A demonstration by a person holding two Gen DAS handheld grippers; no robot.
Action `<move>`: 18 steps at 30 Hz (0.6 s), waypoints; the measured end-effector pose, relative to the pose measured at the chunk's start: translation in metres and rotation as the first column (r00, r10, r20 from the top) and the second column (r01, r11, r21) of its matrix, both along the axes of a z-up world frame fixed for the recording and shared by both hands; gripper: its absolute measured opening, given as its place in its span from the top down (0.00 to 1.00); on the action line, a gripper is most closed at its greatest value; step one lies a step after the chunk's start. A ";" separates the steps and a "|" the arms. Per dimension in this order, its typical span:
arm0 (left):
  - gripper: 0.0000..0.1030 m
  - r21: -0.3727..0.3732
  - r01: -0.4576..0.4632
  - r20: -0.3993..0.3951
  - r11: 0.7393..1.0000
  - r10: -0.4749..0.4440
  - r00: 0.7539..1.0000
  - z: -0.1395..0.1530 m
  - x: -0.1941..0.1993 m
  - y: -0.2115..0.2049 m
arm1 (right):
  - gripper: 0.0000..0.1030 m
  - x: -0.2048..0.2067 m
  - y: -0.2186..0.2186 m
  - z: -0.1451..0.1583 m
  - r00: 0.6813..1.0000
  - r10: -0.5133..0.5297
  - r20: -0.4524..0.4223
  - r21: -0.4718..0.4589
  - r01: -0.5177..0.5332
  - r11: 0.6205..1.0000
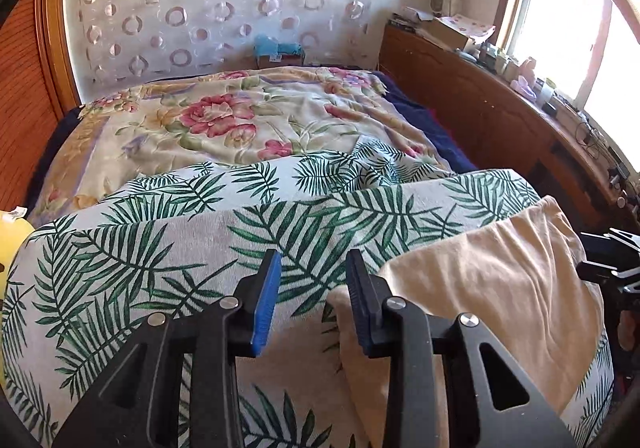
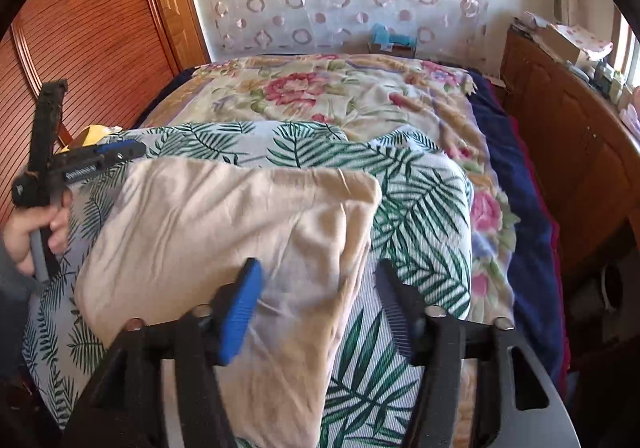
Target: Fold small clothes
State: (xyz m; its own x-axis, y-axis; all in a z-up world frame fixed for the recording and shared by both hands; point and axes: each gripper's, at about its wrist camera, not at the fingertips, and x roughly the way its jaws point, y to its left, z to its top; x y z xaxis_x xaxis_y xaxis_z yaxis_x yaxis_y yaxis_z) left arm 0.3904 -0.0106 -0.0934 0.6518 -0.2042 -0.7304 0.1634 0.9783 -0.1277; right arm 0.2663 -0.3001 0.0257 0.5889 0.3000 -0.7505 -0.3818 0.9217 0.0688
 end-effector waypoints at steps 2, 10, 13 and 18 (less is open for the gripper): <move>0.55 -0.015 0.019 -0.007 1.000 -0.019 1.000 0.000 -0.009 0.001 | 0.35 0.004 -0.002 -0.005 1.000 -0.018 -0.023 0.006 0.018 1.000; 0.53 -0.031 0.159 -0.076 0.987 -0.161 0.984 -0.014 -0.042 -0.019 | 0.34 0.020 0.001 -0.022 0.996 -0.014 -0.091 0.119 0.025 0.993; 0.53 -0.039 0.161 -0.105 0.986 -0.164 0.981 -0.021 -0.041 -0.025 | 0.42 0.024 -0.001 -0.023 0.997 0.000 -0.077 0.126 0.010 0.992; 0.53 -0.080 0.159 -0.100 0.984 -0.166 0.981 -0.022 -0.038 -0.029 | 0.78 0.020 0.008 -0.025 0.996 0.073 -0.058 0.137 -0.064 0.988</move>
State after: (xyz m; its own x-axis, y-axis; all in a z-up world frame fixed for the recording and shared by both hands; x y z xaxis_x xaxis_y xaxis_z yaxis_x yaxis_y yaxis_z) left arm 0.3522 -0.0395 -0.1149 0.5257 -0.3554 -0.7729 0.3015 0.9274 -0.2214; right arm 0.2863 -0.2924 0.0004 0.5165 0.4391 -0.7352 -0.4349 0.8741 0.2165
